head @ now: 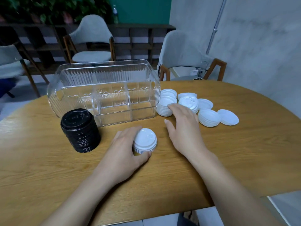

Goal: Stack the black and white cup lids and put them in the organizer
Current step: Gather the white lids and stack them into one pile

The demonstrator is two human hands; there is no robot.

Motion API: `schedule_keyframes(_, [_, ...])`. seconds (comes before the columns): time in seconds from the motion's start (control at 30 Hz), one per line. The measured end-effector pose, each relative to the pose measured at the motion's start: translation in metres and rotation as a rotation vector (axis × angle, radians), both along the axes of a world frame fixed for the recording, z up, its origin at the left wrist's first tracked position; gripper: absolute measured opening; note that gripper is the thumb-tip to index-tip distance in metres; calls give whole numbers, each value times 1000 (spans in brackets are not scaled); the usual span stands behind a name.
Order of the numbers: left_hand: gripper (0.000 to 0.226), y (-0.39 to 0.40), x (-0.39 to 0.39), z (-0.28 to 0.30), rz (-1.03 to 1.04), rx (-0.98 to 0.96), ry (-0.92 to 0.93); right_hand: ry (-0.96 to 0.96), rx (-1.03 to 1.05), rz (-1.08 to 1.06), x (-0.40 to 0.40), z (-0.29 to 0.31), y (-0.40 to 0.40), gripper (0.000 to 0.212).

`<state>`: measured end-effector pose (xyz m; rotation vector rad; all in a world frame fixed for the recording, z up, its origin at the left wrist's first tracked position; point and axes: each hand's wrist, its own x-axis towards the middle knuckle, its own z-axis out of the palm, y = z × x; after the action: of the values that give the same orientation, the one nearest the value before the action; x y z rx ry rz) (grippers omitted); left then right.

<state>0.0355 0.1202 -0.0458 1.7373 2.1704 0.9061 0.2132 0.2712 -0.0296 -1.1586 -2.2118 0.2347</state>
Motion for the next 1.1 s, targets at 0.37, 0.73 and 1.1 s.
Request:
schedule_keyframes(0.37, [87, 2, -5, -5, -16, 38, -23, -177, 200, -64, -32, -3, 49, 15])
schedule_keyframes(0.73, [89, -5, -3, -5, 2, 39, -8, 31, 225, -6, 9, -18, -31, 13])
schedule_keyframes(1.1, [88, -10, -5, -9, 16, 49, -22, 216, 170, 65, 25, -9, -29, 18])
